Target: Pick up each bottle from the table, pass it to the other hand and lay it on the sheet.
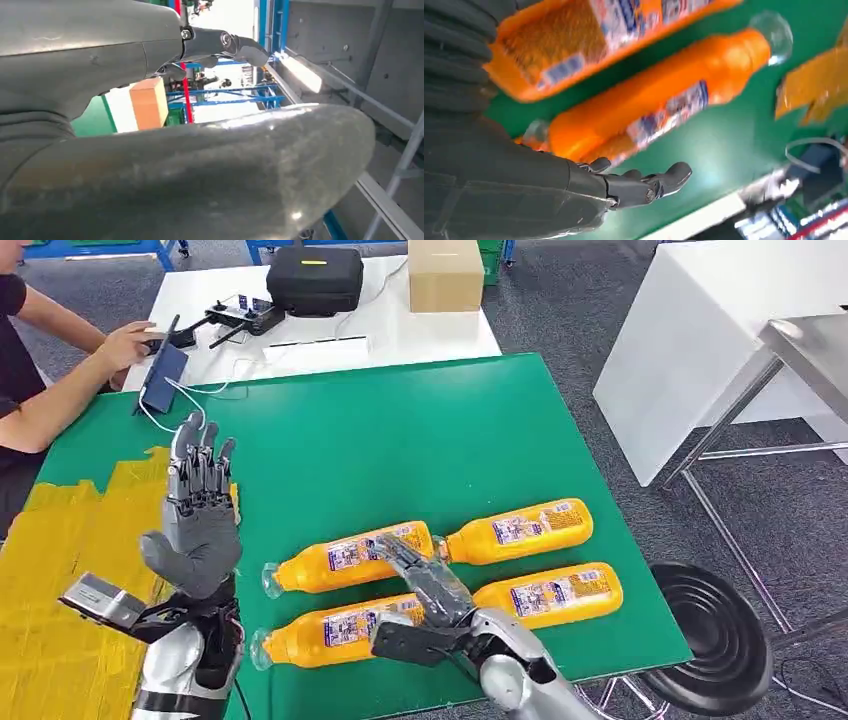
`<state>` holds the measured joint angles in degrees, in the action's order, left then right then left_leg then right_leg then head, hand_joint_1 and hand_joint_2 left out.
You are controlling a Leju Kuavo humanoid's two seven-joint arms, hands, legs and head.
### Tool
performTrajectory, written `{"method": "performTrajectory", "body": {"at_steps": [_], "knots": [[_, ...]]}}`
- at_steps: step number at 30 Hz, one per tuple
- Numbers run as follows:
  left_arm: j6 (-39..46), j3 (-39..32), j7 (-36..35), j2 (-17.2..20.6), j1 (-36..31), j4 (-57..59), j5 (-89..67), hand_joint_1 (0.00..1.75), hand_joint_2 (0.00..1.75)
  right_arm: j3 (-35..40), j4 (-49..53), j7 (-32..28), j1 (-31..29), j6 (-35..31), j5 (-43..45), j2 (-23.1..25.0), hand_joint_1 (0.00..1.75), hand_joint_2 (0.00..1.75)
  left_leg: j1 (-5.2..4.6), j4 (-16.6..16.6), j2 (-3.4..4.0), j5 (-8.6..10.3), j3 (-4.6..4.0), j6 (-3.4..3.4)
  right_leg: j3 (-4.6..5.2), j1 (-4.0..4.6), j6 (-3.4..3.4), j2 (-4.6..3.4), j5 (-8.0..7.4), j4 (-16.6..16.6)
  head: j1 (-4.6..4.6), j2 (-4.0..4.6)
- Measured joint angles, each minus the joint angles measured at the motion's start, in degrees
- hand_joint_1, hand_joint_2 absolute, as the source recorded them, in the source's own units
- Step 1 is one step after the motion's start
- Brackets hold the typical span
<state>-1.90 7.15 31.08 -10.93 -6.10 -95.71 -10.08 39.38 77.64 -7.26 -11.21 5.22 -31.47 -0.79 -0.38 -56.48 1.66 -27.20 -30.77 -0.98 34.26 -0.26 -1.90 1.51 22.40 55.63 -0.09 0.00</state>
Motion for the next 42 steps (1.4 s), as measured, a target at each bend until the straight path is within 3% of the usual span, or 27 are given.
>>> {"method": "performTrajectory", "body": {"at_steps": [15, 22, 23, 24, 28, 35, 42], "knots": [[-0.74, 0.0, -0.37, -0.02, -2.31, 2.78, 0.66, 0.0, 0.0, 7.26, -3.37, 3.11, -3.0, 2.34, 0.83, -2.25, 0.0, 1.75, -0.01, 0.0, 0.0, 0.0, 0.01, 0.0, 0.0, 0.0, 0.0, 0.0, 0.0, 0.0, 0.02, 0.0], [-0.98, 0.02, -0.66, -0.02, -3.25, 3.91, 1.33, 0.0, 0.0, 12.35, -7.01, 6.84, -7.93, 9.11, 1.09, -5.85, 0.0, 1.75, -0.02, -0.01, 0.01, 0.0, 0.06, -0.01, -0.03, -0.01, -0.01, -0.02, -0.01, -0.01, 0.02, 0.0], [-1.01, 0.07, -0.66, -0.02, -3.44, 4.11, 1.4, 0.0, 0.0, 13.2, -7.71, 6.87, -8.84, 9.66, 1.35, -6.34, 1.62, 1.75, -0.02, -0.01, 0.01, 0.0, 0.09, -0.01, -0.05, -0.01, -0.01, -0.03, -0.01, -0.01, 0.0, 0.0], [-1.01, 0.13, -0.68, -0.02, -3.62, 4.33, 1.58, 0.0, 0.0, 13.96, -8.32, 6.89, -9.69, 10.31, 1.7, -6.58, 1.75, 1.75, -0.02, -0.01, 0.01, 0.0, 0.1, -0.01, -0.06, -0.01, -0.01, -0.04, -0.01, -0.01, -0.02, 0.0], [-1.03, 0.74, -0.85, -0.02, -4.73, 5.29, 2.41, 0.0, 0.0, 18.04, -11.3, 6.56, -13.87, 13.6, 4.68, -7.45, 1.75, 1.75, -0.01, -0.01, 0.03, 0.0, 0.21, 0.0, -0.13, 0.0, 0.0, -0.05, -0.01, -0.01, 0.02, 0.0], [-0.7, 1.46, -0.98, -0.02, -5.72, 6.36, 3.32, 0.0, 0.0, 21.67, -13.36, 6.14, -16.71, 13.69, 8.68, -8.5, 1.75, 1.75, -0.01, -0.01, 0.05, 0.0, 0.28, 0.0, -0.2, 0.0, 0.0, -0.12, -0.02, -0.01, 0.02, 0.0], [5.12, 1.31, -2.39, -0.2, -5.95, 6.56, 4.09, 0.0, 0.0, 21.97, -13.82, 6.8, -15.92, 9.26, 11.43, -8.89, 1.75, 1.75, -0.01, -0.01, 0.05, -0.01, 0.33, -0.01, -0.24, 0.0, 0.0, -0.12, -0.01, -0.01, 0.04, 0.0]]}}
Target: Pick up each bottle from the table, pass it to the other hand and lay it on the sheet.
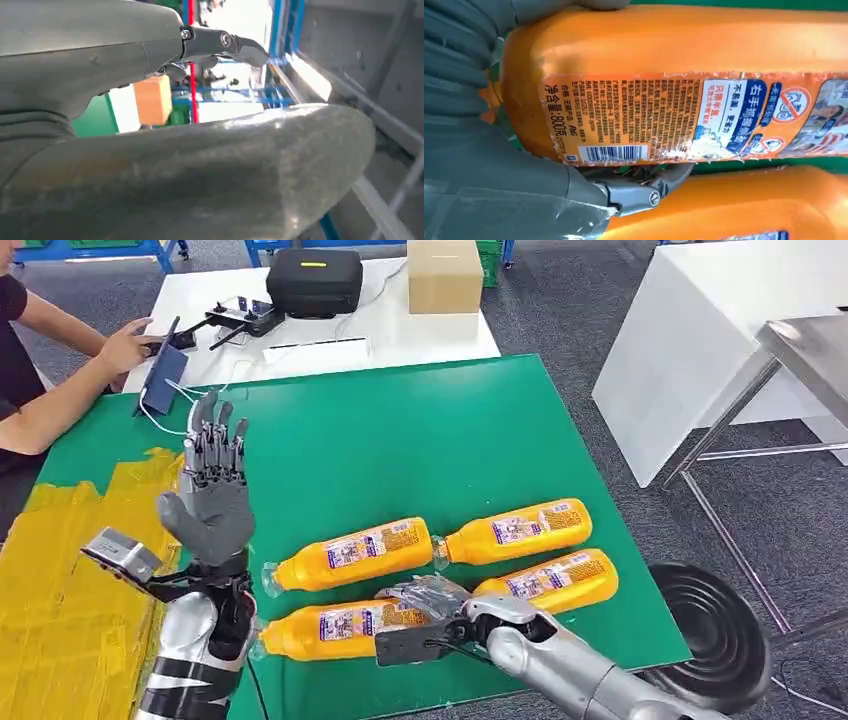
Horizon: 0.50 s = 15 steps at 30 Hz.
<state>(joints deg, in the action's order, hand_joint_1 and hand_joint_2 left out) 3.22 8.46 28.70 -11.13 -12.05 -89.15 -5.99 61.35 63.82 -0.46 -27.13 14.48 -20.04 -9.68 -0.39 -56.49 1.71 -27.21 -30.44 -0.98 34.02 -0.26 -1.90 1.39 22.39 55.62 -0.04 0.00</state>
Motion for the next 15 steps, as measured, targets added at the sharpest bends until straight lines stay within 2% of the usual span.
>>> {"method": "performTrajectory", "body": {"at_steps": [2, 6, 8, 10, 12, 15], "knots": [[4.85, -0.5, -0.96, -0.46, -0.02, -0.02, -0.42, 0.0, 0.0, -1.18, 0.33, 0.44, 1.74, -3.11, 0.13, 0.02, 1.75, 1.75, 0.0, 0.0, 0.0, -0.01, 0.01, 0.0, -0.03, 0.0, 0.0, 0.01, 0.01, -0.01, -0.04, 0.0], [9.2, -1.31, -1.48, -0.72, -0.08, 0.0, -0.39, 0.0, 0.0, -2.93, 1.62, 1.0, 4.17, -5.5, -0.02, 0.04, 1.75, 1.75, 0.0, 0.0, -0.01, -0.01, 0.04, 0.0, -0.06, 0.0, 0.0, 0.01, 0.01, -0.01, -0.02, 0.0], [15.15, -2.71, -0.76, -1.38, -0.22, -0.02, 0.64, 0.0, 0.0, -4.4, 2.69, 1.11, 6.12, -7.49, -0.02, 0.18, 1.75, 1.75, 0.0, 0.0, -0.03, -0.01, 0.05, 0.0, -0.11, 0.0, 0.0, 0.01, 0.01, -0.01, -0.07, 0.0], [26.01, -6.0, 3.98, -1.57, -0.98, -0.04, 1.79, 0.0, 0.0, -6.46, 4.59, 0.88, 8.04, -8.43, 0.13, 0.61, 1.75, 1.75, 0.03, 0.01, 0.12, -0.01, 0.04, 0.0, -0.11, 0.0, 0.0, -0.05, 0.0, 0.0, -0.05, 0.0], [32.76, -10.28, 8.12, -1.31, -2.19, -0.28, 2.73, 0.0, 0.0, -7.67, 5.64, 0.0, 9.16, -8.28, 0.83, 1.01, 1.75, 1.75, 0.05, 0.01, 0.14, 0.0, 0.1, 0.01, -0.1, 0.02, 0.01, -0.14, 0.0, 0.0, 0.0, 0.0], [33.72, -14.93, 8.85, -0.41, -3.28, -0.52, 3.48, 0.0, 0.0, -8.96, 6.3, -0.29, 9.7, -7.77, 1.51, 1.31, 1.75, 1.75, 0.08, 0.01, 0.08, 0.04, 0.09, 0.07, -0.09, 0.06, 0.02, -0.1, 0.0, 0.01, 0.0, -0.02]]}}
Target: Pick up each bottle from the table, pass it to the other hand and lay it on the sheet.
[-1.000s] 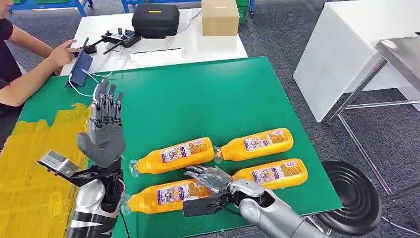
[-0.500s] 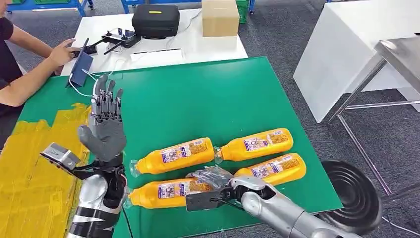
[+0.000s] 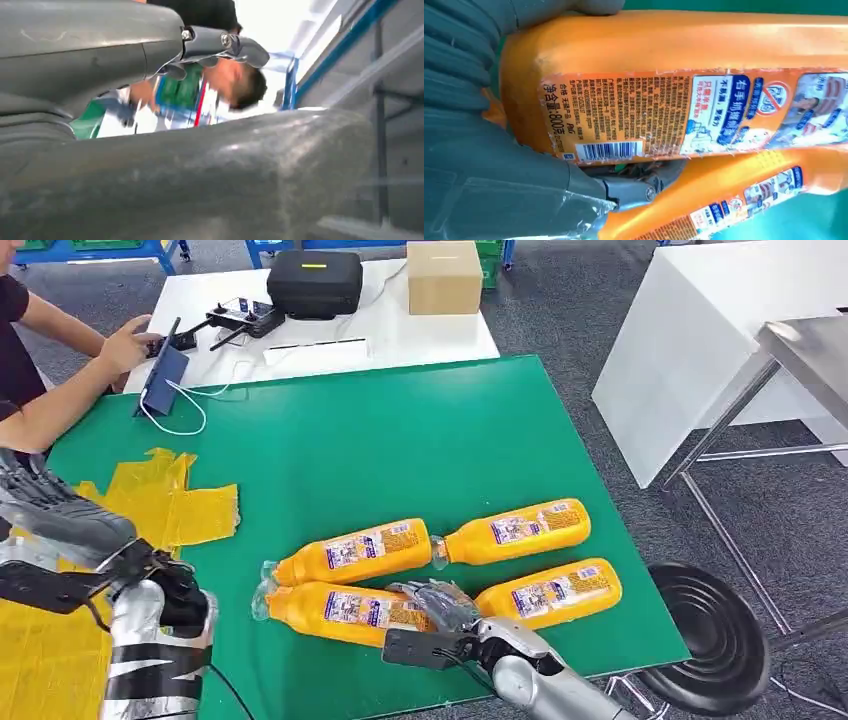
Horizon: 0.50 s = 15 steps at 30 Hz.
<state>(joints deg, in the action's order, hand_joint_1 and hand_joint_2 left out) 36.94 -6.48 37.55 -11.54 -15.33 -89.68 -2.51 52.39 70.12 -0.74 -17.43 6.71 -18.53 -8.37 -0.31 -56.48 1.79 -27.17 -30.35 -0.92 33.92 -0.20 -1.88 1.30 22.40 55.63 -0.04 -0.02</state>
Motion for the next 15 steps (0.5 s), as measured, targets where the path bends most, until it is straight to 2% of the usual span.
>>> {"method": "performTrajectory", "body": {"at_steps": [7, 11, 12, 13, 15], "knots": [[1.07, -4.33, -0.2, 0.87, -0.83, 0.02, 0.63, 0.0, 0.0, -2.01, 1.62, -2.5, 2.21, -1.1, 1.84, 0.55, 1.75, 1.75, 0.01, 0.0, -0.01, 0.0, -0.06, 0.0, 0.02, 0.0, 0.0, -0.01, 0.0, 0.02, -0.07, 0.02], [-2.67, -5.68, -5.97, 2.01, -0.85, 0.96, 0.87, 0.0, 0.0, -4.88, 5.93, -4.83, 6.25, -3.56, 2.75, 1.55, 1.75, 1.75, 0.0, 0.0, -0.03, 0.0, -0.26, 0.0, 0.23, 0.0, 0.0, 0.01, 0.0, 0.02, 0.0, 0.02], [-3.26, -5.83, -6.71, 2.08, -0.85, 1.47, 0.9, 0.0, 1.75, -5.6, 6.95, -4.87, 6.79, -3.85, 2.73, 1.68, 1.75, 1.75, 0.0, 0.0, -0.03, 0.0, -0.27, 0.0, 0.26, 0.0, 0.0, 0.0, 0.0, 0.02, -0.04, 0.02], [-4.64, -5.92, -8.23, 2.16, -0.89, 1.82, 1.38, 0.0, 1.75, -6.03, 7.72, -5.05, 7.28, -4.24, 2.71, 1.7, 1.75, 1.75, 0.0, 0.0, -0.02, -0.01, -0.27, 0.0, 0.28, 0.0, 0.0, 0.0, 0.0, 0.01, -0.04, 0.02], [-13.86, -5.48, -15.32, 2.69, -1.02, 3.62, 5.99, 0.0, 1.75, -7.62, 9.72, -6.03, 8.95, -5.31, 2.58, 1.88, 1.75, 1.75, -0.03, 0.0, -0.03, 0.0, -0.28, 0.0, 0.26, -0.03, 0.0, 0.02, 0.0, 0.01, -0.07, 0.02]]}}
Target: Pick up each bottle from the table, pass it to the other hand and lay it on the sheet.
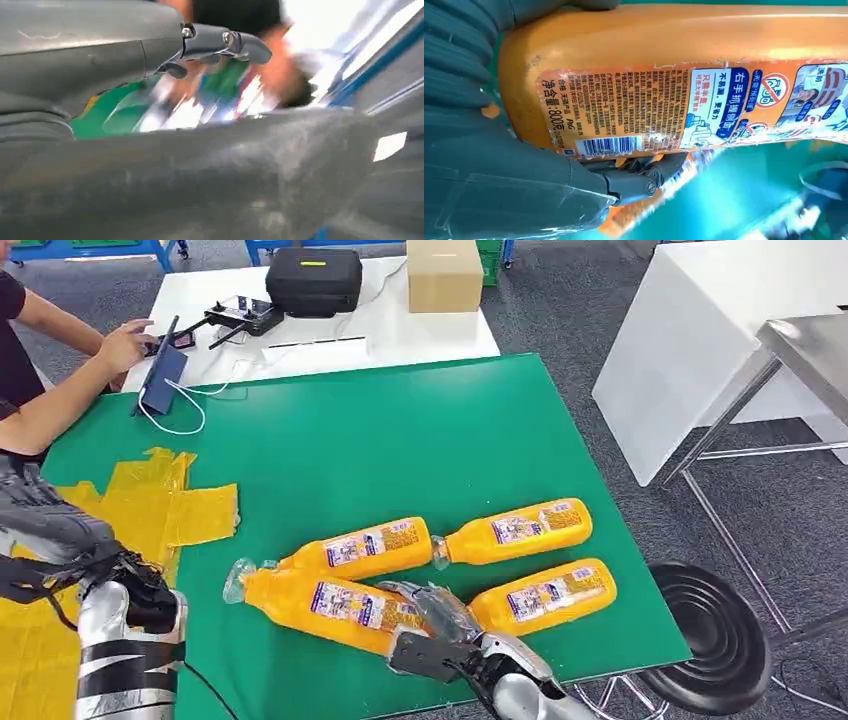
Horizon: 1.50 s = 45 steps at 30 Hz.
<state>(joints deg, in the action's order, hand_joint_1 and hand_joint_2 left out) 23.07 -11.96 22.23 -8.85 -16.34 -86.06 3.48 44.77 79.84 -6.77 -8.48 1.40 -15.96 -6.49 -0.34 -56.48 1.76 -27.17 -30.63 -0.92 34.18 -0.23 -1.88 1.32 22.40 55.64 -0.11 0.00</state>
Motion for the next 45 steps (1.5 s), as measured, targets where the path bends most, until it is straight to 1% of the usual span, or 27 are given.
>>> {"method": "performTrajectory", "body": {"at_steps": [2, 5, 6, 9, 11, 16, 22, 28, 31, 36, 45], "knots": [[-12.18, 1.53, -6.07, 1.16, 0.39, 2.19, 6.87, 0.0, 1.75, -1.86, 1.95, -1.51, 1.26, -0.18, 0.31, 0.5, 1.75, 1.75, 0.0, 0.0, 0.01, 0.0, -0.07, 0.0, 0.02, -0.01, -0.01, -0.01, -0.01, 0.01, 0.04, 0.0], [-26.55, 4.34, -9.51, 2.8, 2.52, 3.59, 15.36, 0.0, 1.75, -4.62, 4.07, -4.09, 1.59, 0.35, 1.68, 0.72, 1.75, 1.75, -0.01, 0.0, 0.09, -0.01, -0.04, 0.0, 0.02, -0.03, -0.01, -0.05, -0.01, 0.02, 0.04, 0.0], [-29.7, 5.22, -10.03, 3.19, 3.44, 3.74, 17.35, 0.0, 1.75, -5.62, 4.61, -4.68, 1.54, 0.61, 2.07, 0.74, 1.75, 1.75, -0.01, 0.0, 0.08, -0.01, -0.04, 0.0, 0.02, -0.03, -0.01, -0.06, -0.01, 0.02, 0.0, 0.0], [-33.96, 6.76, -10.75, 4.35, 6.19, 3.77, 19.63, 0.0, 1.75, -7.79, 5.69, -6.02, 1.58, 1.64, 2.69, 1.2, 1.75, 1.75, -0.01, 0.0, 0.05, -0.02, -0.06, 0.0, 0.06, -0.02, -0.01, -0.05, 0.0, 0.01, 0.02, 0.0], [-35.85, 7.63, -11.19, 5.02, 7.77, 3.4, 20.24, 0.0, 1.75, -9.0, 6.52, -6.84, 1.59, 2.01, 2.75, 1.53, 1.75, 1.75, 0.0, 0.0, 0.04, -0.02, -0.08, 0.0, 0.08, -0.01, 0.0, -0.04, 0.01, 0.01, 0.04, 0.0], [-37.44, 8.97, -11.69, 5.86, 9.69, 2.96, 21.23, 0.0, 1.75, -10.52, 7.55, -7.41, 1.73, 2.21, 2.75, 2.01, 1.75, 1.75, 0.01, 0.01, 0.01, -0.02, -0.09, 0.0, 0.07, 0.0, 0.0, -0.04, 0.0, 0.01, 0.0, 0.0], [-42.3, 10.25, -12.81, 6.91, 12.25, 2.06, 24.9, 0.0, 1.75, -11.81, 8.38, -9.16, 1.76, 2.31, 3.5, 3.12, 1.75, 1.75, 0.01, 0.01, 0.01, -0.01, -0.07, 0.0, 0.06, 0.0, 0.0, -0.04, 0.0, 0.01, 0.02, -0.02], [-42.98, 10.93, -12.87, 7.41, 13.12, 1.95, 25.42, 0.0, 1.75, -12.46, 8.49, -9.42, 1.73, 2.55, 3.78, 3.8, 1.75, 1.75, 0.01, 0.01, -0.01, -0.01, -0.09, 0.0, 0.07, 0.0, 0.0, -0.03, 0.0, 0.01, 0.0, 0.0], [-45.93, 12.02, -12.85, 7.43, 13.66, 1.3, 25.6, 0.0, 1.75, -12.55, 8.27, -8.92, 0.86, 3.69, 4.22, 4.52, 1.75, 1.75, 0.01, 0.01, 0.0, -0.01, -0.11, 0.0, 0.07, -0.01, 0.0, -0.04, 0.0, 0.01, 0.04, 0.0], [-46.22, 14.82, -12.66, 6.97, 14.75, -0.17, 24.83, 0.0, 1.75, -12.49, 6.82, -8.59, -1.87, 4.19, 4.31, 6.03, 1.75, 1.75, 0.0, 0.01, -0.01, -0.01, -0.09, 0.0, 0.06, -0.01, 0.0, -0.01, 0.0, 0.01, 0.02, 0.0], [-46.46, 16.0, -12.52, 6.95, 15.07, -0.78, 24.94, 0.0, 1.75, -12.44, 5.32, -8.35, -2.62, 4.24, 4.33, 6.56, 1.75, 1.75, 0.02, 0.01, -0.02, -0.01, -0.11, 0.0, 0.07, 0.0, 0.0, -0.02, 0.0, 0.02, 0.02, 0.0]]}}
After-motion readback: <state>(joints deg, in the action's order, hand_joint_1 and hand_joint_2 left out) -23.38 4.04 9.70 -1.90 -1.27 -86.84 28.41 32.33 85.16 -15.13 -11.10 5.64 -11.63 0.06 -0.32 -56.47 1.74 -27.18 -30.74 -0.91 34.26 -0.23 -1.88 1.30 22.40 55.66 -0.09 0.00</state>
